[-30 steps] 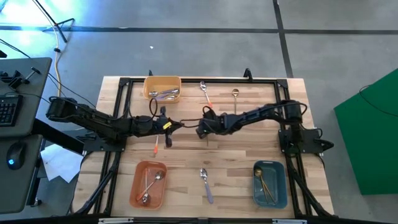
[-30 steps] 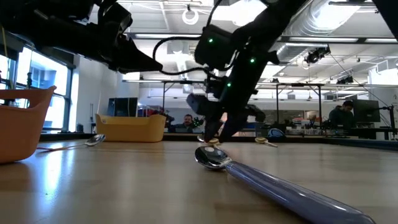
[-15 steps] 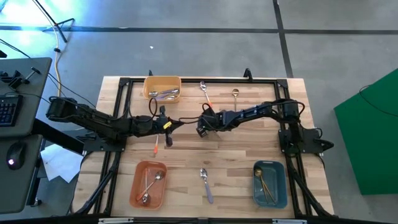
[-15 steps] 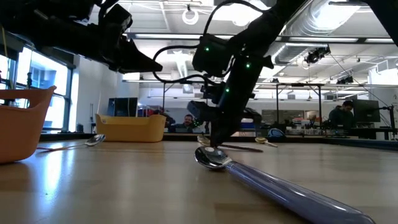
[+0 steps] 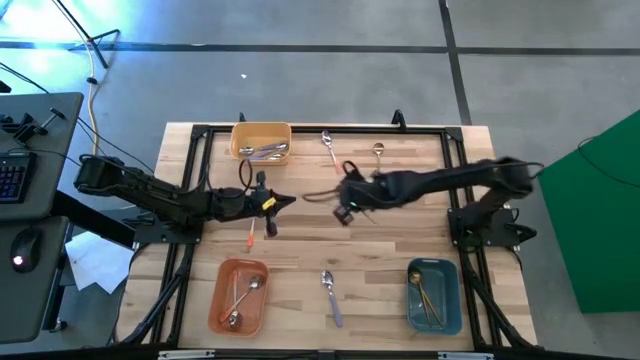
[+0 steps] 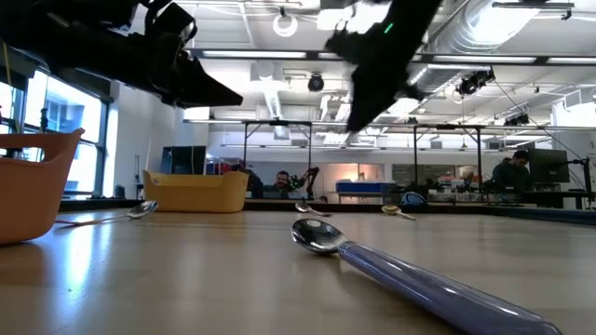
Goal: Sort silverware by color (type)
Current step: Put the golden spoon into the blue bin
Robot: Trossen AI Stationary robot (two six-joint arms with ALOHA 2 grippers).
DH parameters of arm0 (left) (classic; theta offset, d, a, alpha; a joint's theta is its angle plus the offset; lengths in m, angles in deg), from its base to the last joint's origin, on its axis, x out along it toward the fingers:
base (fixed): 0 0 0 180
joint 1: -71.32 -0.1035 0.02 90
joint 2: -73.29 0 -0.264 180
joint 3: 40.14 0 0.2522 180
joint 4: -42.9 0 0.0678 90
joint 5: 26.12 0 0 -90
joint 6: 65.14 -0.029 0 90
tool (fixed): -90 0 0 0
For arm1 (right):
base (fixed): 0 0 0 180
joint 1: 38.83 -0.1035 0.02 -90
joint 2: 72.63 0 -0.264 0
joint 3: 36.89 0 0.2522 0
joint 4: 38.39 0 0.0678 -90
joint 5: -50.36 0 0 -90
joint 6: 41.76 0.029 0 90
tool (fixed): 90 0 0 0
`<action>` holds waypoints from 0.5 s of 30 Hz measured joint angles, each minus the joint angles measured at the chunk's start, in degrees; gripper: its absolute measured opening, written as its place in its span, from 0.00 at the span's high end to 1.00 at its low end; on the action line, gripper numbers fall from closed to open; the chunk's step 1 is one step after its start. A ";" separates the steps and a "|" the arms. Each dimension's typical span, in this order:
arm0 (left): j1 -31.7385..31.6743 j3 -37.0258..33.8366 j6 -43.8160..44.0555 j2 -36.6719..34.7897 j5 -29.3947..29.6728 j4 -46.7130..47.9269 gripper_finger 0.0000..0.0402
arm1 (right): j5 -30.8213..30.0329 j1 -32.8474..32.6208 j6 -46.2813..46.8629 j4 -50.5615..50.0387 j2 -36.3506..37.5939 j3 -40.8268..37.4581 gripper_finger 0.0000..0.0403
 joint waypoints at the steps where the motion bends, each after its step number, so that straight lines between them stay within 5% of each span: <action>1: 0.24 0.00 -0.11 0.00 0.20 -0.03 0.99 | -0.02 -1.60 1.90 -3.30 2.20 0.00 1.00; 8: 0.56 0.00 -0.06 0.00 0.34 -0.73 0.99 | -1.36 -18.90 26.27 -21.81 11.90 -0.02 1.00; 15: 0.55 0.00 0.13 0.00 0.34 -1.69 0.99 | -1.21 -38.57 56.87 -30.17 8.89 -0.03 1.00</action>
